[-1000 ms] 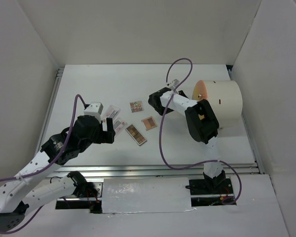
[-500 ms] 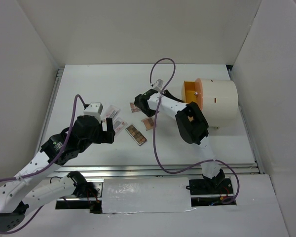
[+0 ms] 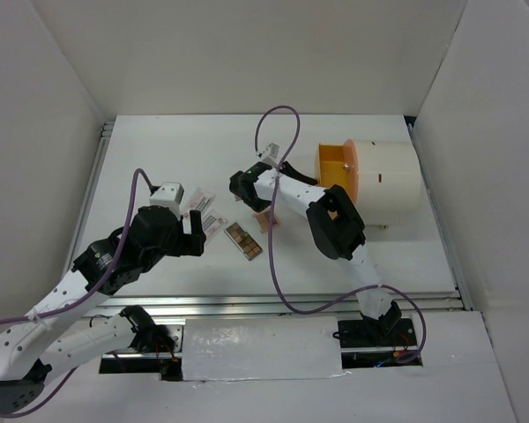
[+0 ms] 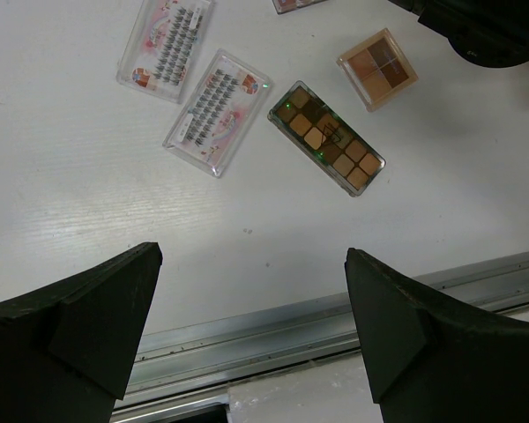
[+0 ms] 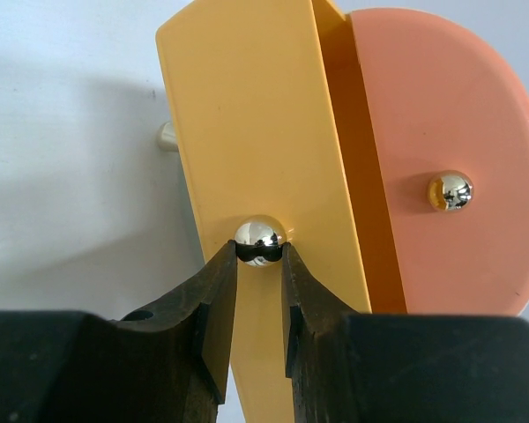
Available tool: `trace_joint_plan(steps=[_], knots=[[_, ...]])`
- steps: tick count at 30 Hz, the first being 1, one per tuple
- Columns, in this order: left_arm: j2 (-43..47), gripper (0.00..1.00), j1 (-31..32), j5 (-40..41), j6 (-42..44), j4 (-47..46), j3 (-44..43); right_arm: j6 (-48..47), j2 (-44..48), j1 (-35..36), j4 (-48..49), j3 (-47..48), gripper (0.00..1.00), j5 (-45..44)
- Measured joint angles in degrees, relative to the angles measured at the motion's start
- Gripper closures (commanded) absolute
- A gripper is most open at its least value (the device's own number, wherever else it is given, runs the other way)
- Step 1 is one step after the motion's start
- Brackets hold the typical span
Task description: Organize the makeup
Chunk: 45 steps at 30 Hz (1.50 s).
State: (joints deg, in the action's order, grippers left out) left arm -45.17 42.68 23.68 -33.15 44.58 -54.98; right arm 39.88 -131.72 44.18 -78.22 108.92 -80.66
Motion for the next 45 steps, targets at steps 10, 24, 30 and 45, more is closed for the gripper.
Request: trace_joint_plan(steps=[10, 24, 30, 45], knots=[[-0.02, 0.01, 0.00, 0.00, 0.00, 0.00, 0.00, -0.46, -0.02, 2.51, 0.39, 2.01, 0.78, 1.51], [-0.79, 0.01, 0.00, 0.02, 0.00, -0.02, 0.00, 0.52, -0.11, 3.10, 0.66, 1.46, 0.28, 1.95], [-0.70, 0.01, 0.00, 0.85, -0.24, 0.02, 0.00, -2.56, 0.35, 4.61, 1.01, 5.60, 0.14, 4.48], [13.20, 0.00, 0.00, 16.81, -12.04, 8.17, -0.20, -22.18, 27.19, 12.57, 37.79, -13.07, 0.04, 56.78]])
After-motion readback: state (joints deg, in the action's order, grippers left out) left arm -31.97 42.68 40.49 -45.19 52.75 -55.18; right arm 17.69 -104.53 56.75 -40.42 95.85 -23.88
